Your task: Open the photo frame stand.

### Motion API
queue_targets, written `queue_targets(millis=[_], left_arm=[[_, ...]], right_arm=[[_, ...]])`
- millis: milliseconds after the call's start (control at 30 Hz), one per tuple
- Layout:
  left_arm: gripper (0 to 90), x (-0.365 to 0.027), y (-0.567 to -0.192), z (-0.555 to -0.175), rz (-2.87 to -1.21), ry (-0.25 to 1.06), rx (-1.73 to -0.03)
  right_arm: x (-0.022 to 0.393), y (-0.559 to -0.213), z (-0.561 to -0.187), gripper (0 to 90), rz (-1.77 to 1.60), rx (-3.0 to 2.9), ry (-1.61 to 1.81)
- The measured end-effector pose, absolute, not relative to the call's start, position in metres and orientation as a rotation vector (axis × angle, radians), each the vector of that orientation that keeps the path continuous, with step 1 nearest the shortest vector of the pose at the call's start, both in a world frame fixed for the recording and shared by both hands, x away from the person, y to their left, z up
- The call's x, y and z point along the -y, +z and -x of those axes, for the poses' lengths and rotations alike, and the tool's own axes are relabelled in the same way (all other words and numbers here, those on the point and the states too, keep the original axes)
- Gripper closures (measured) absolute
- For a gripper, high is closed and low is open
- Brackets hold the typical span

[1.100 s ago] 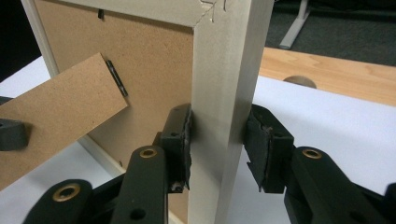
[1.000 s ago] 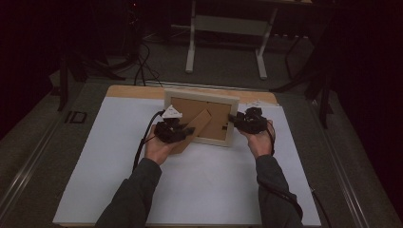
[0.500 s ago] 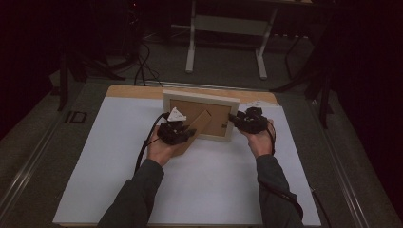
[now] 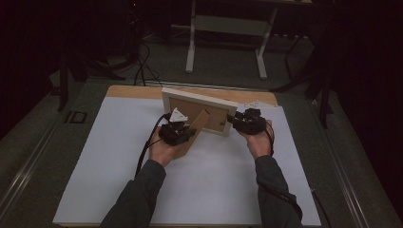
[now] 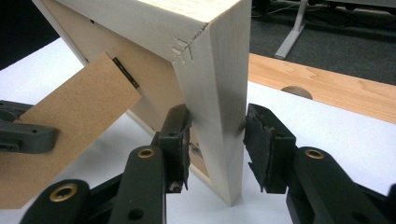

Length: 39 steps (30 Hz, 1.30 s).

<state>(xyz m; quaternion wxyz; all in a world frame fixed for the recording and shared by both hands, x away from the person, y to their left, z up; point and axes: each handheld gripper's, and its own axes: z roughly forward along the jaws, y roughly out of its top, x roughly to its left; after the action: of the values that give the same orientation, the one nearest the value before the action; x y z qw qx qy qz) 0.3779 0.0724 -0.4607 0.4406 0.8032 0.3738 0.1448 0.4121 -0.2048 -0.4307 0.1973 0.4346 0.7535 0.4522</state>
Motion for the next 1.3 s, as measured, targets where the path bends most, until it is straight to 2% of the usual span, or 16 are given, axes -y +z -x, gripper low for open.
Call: queue_targets(millis=[1300], left_arm=[[79.9,-0.052,-0.477,-0.366,-2.079,0.446,-0.891]], right_arm=[[0.209,-0.432,-0.402,60.0,-1.187,-2.108,1.276]])
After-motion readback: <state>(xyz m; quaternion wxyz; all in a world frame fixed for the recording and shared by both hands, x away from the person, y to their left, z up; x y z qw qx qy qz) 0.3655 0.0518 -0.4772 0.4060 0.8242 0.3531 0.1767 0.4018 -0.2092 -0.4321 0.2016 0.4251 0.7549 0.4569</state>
